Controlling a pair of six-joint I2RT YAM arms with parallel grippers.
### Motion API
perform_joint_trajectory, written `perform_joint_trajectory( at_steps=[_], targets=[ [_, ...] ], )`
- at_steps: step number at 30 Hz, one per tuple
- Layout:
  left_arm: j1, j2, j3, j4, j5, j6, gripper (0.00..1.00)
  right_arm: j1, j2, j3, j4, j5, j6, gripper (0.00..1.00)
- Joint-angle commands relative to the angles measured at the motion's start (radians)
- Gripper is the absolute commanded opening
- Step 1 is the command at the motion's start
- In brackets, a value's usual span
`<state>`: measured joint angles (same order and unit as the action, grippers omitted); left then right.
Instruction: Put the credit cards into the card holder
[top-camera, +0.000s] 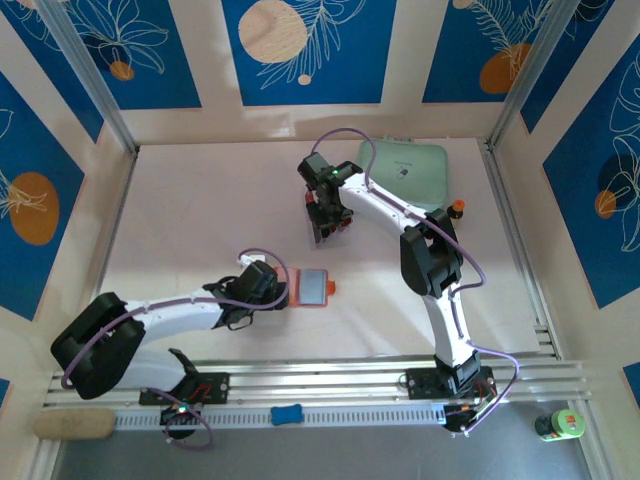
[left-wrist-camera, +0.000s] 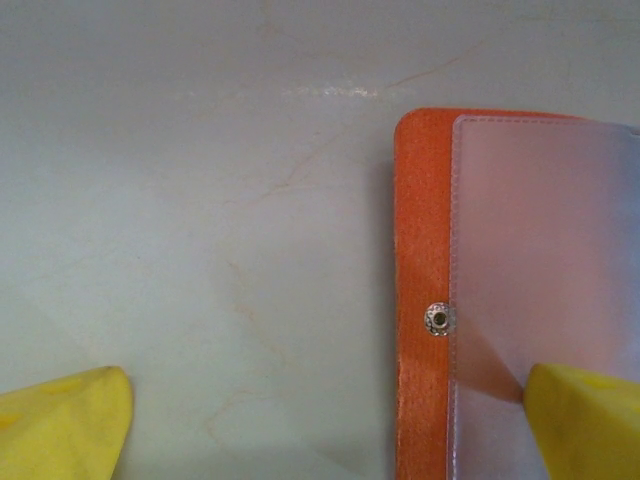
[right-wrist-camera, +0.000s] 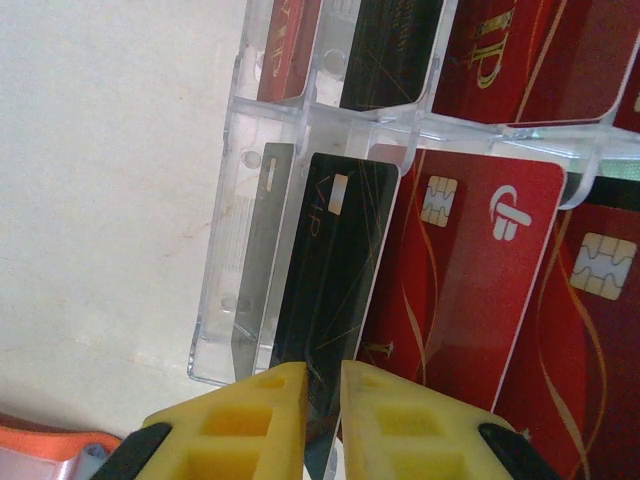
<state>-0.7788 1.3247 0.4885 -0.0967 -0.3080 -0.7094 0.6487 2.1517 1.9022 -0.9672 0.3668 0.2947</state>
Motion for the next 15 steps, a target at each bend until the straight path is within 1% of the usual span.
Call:
perform_joint_trajectory(
  at_steps=[1, 8, 15],
  targets=[
    [0.009, -0.01, -0.015, 0.011, 0.021, -0.022, 1.0, 0.011, 0.033, 0.028, -0.031, -0.033, -0.003, 0.17],
    [0.009, -0.01, -0.018, 0.015, 0.023, -0.024, 1.0, 0.016, 0.043, 0.047, -0.037, -0.049, 0.001, 0.16],
    [0.009, -0.009, -0.019, 0.022, 0.023, -0.024, 1.0, 0.025, 0.045, 0.064, -0.047, -0.032, -0.004, 0.16]
  ],
)
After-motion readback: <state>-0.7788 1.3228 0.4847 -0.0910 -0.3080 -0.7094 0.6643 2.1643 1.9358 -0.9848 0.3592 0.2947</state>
